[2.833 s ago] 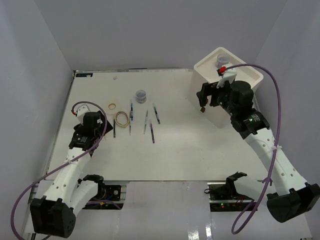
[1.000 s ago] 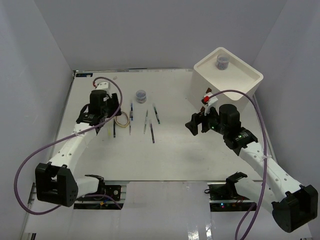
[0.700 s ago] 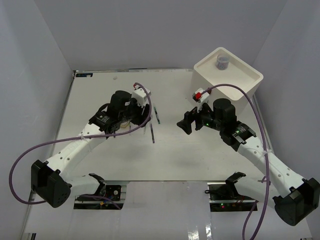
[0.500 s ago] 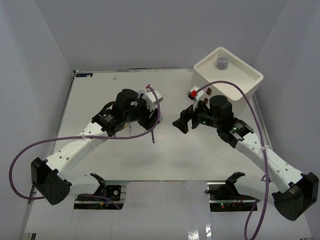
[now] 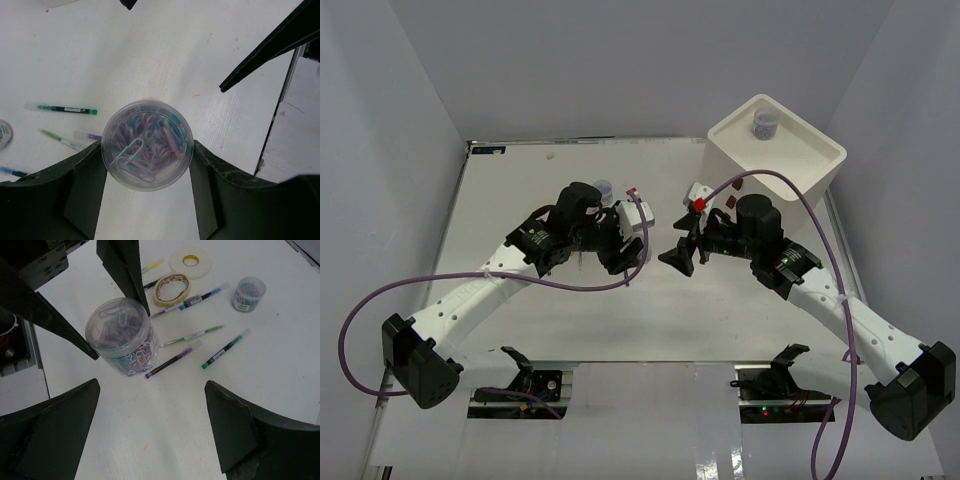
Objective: Sort the stationery into containers
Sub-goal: Place the stationery in the storage box.
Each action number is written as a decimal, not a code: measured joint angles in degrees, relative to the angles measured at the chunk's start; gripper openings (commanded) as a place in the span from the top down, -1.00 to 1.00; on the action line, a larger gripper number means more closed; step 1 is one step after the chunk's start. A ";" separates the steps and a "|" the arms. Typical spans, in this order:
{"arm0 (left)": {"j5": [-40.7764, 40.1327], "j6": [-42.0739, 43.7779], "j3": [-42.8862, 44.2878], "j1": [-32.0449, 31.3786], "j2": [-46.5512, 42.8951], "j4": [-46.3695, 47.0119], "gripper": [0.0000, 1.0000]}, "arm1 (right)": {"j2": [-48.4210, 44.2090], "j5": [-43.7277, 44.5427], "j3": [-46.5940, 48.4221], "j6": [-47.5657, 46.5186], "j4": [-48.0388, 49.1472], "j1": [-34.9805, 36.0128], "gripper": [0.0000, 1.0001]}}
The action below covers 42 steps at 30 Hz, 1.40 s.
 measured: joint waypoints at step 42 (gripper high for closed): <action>8.92 0.35 7.10 0.02 4.70 -4.70 0.24 | 4.94 -9.97 -5.62 -9.31 12.39 2.69 0.15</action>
